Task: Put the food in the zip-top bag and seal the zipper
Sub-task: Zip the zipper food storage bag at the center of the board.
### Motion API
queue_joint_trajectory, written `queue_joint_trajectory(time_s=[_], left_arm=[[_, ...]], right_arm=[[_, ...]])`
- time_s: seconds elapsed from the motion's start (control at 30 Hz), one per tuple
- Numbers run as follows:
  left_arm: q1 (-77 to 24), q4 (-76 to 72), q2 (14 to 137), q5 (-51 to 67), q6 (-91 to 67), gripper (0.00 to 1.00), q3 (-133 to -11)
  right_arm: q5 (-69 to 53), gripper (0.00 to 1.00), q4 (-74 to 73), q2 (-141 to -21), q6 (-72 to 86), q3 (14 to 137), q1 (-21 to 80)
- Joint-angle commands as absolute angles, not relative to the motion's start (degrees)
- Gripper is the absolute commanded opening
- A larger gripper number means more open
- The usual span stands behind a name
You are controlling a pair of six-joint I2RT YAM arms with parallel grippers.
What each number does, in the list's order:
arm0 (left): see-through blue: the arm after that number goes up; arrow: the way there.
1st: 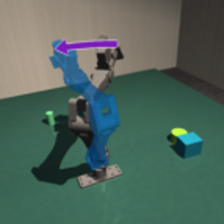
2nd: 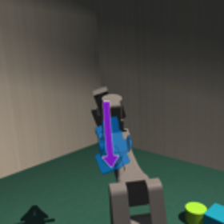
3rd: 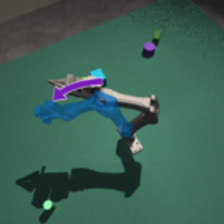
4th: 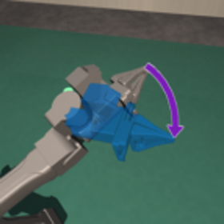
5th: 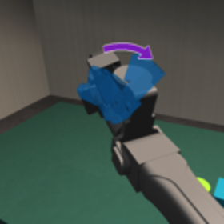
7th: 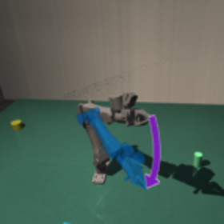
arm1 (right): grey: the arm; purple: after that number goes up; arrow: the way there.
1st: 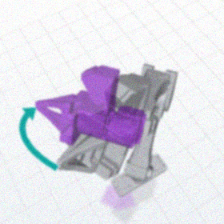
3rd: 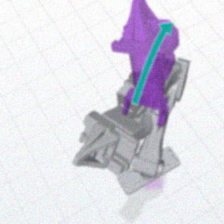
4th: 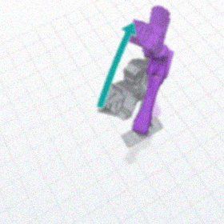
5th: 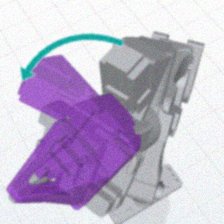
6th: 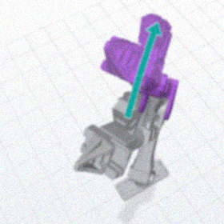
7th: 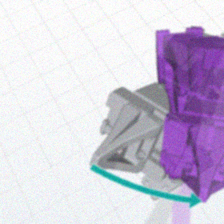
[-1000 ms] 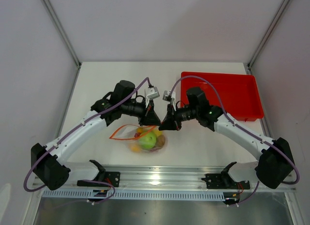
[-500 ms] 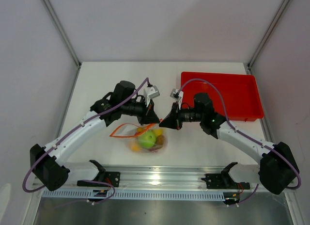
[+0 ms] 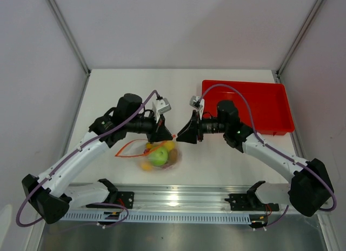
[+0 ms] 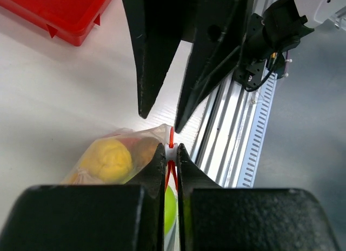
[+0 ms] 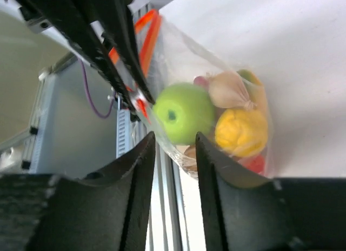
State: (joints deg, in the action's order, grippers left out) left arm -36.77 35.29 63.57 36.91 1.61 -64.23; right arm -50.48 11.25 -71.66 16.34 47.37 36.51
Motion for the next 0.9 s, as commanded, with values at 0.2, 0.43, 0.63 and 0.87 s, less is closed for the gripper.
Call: queue_joint_trajectory(time_s=[0.2,0.43,0.63,0.87], left_arm=[[-36.91,34.28,64.16,41.30,2.02,0.01,-63.90],[-36.91,33.93,64.60,42.10,2.02,0.01,-63.98],[-36.91,34.19,65.39,42.45,2.20,0.01,-64.33],[-36.83,34.45,65.83,39.64,1.32,0.01,-62.85]], right_arm=[[-55.98,0.53,-3.69,-75.67,0.71,57.73,38.93],[-58.71,0.50,-3.53,-81.56,-1.58,60.03,40.52],[-59.50,0.36,-0.71,-85.08,-0.36,61.26,42.71],[-58.89,0.00,9.92,-83.50,6.85,57.06,43.24]])
